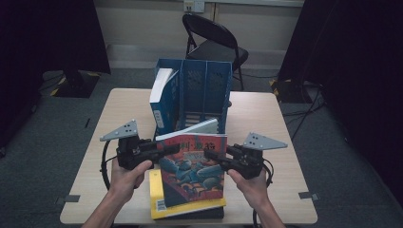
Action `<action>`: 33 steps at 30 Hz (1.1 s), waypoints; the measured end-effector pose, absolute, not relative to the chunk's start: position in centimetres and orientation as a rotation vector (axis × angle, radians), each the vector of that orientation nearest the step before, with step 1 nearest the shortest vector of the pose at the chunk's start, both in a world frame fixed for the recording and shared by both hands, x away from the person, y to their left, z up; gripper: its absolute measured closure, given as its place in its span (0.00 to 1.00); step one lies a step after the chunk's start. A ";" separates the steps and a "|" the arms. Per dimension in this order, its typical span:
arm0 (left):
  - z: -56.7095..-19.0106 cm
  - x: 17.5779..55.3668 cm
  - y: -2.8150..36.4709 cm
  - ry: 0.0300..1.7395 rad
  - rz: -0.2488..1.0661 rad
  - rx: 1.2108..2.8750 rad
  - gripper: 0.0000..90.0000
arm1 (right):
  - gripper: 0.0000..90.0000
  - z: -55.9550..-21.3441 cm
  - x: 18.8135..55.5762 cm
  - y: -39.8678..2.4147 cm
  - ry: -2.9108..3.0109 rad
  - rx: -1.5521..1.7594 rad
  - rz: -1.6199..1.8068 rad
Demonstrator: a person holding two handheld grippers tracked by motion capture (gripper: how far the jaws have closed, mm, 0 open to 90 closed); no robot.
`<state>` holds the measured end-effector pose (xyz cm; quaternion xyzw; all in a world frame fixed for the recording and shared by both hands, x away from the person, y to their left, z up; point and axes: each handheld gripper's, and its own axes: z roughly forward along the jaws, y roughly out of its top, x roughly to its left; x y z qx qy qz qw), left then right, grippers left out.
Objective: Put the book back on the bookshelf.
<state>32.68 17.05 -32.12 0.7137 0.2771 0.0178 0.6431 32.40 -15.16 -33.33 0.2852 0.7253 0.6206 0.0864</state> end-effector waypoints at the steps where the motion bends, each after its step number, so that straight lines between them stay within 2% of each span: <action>1: -32.1 32.5 17.1 0.629 0.047 1.627 0.82 | 0.63 -33.5 32.4 -15.4 2.150 0.864 1.826; 6: -32.4 31.9 17.8 0.618 0.053 1.618 0.82 | 0.46 -34.0 32.4 -16.6 2.119 0.905 1.749; 17: -32.1 30.5 17.6 0.533 0.055 1.637 0.82 | 0.28 -36.1 34.8 -15.7 2.245 0.856 1.880; 19: -32.2 30.4 17.7 0.523 0.044 1.631 0.82 | 0.32 -36.2 34.9 -15.4 2.274 0.804 1.919; 20: -32.3 30.4 17.8 0.519 0.040 1.626 0.81 | 0.29 -36.3 35.1 -15.1 2.305 0.786 1.931; 21: -32.3 30.4 17.8 0.526 0.047 1.628 0.81 | 0.29 -36.3 35.2 -14.9 2.322 0.783 1.942; 27: -33.0 30.1 17.4 0.567 0.082 1.637 0.81 | 0.45 -36.1 34.6 -15.0 2.310 0.770 1.899; 33: -34.2 29.7 16.1 0.582 0.089 1.701 0.79 | 0.47 -36.0 34.0 -15.6 2.297 0.747 1.913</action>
